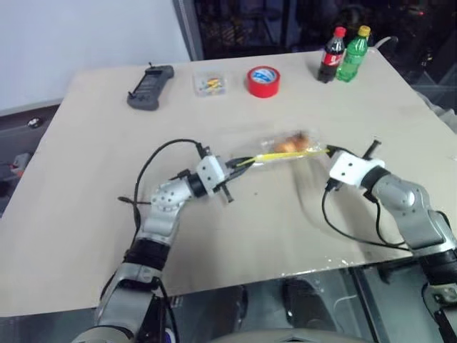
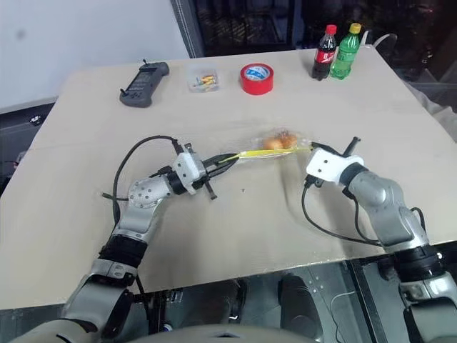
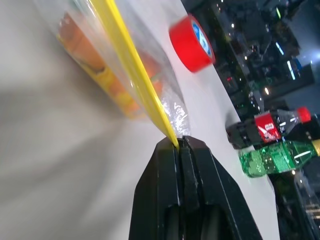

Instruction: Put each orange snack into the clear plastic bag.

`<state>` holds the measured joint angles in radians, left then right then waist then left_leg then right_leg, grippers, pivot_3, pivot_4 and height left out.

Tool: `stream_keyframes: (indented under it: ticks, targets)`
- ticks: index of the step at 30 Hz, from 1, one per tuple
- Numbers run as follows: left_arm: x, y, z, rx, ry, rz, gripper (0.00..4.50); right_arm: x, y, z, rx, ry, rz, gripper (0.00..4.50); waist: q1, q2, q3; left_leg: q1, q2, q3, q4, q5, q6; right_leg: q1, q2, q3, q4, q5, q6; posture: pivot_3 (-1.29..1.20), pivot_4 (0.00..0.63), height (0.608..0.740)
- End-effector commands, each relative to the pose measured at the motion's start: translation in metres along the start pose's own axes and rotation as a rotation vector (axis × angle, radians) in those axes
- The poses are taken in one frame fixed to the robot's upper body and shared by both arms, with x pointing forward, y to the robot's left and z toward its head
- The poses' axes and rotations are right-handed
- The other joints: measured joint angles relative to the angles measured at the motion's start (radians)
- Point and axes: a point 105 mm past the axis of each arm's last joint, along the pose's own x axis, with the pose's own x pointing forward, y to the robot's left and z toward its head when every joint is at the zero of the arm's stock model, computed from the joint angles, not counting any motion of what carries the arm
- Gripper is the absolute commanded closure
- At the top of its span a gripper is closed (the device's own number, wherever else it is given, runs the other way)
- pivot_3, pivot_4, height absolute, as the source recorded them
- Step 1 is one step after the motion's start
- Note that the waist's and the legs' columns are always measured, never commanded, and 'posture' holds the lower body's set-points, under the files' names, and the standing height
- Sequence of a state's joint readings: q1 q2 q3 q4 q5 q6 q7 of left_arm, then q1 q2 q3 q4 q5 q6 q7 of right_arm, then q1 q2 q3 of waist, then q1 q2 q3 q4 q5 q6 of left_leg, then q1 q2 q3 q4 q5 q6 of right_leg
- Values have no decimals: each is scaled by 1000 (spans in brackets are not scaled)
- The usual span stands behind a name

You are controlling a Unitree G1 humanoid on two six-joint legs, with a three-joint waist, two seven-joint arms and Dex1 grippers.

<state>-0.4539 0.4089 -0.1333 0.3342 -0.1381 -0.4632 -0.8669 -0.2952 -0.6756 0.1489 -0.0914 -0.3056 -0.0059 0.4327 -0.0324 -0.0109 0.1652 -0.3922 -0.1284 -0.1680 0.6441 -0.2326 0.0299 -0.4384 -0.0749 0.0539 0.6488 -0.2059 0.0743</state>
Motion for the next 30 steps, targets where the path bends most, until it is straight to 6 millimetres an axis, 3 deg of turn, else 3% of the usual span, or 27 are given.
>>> stream_keyframes:
  ticks: [1,8,24,27,30]
  targets:
    - [-20,6,3,45,10,10,4500,-19,-16,-15,31,89,-64,4464,1,0,0,1,0,0,1,0,0,1,0,0,0,0,0,0,150,740]
    - [-36,-13,5,62,14,-46,4500,-32,8,-11,50,93,-22,4464,12,0,0,2,0,-1,4,0,0,5,0,0,-1,1,2,0,150,740]
    - [-39,-11,9,46,-4,-40,4500,-27,12,-4,141,77,3,4464,22,0,0,5,0,-1,4,-1,1,9,0,-1,-2,1,2,0,150,740]
    - [-37,-8,13,64,-15,-16,4500,-29,13,4,202,48,41,3865,22,0,0,6,0,-1,3,-1,1,9,0,-1,-2,1,2,0,150,740]
    - [-36,-5,15,101,-23,-2,4500,-42,15,10,303,30,113,2496,25,0,0,5,0,-1,3,-1,1,9,0,-1,-3,1,2,0,150,740]
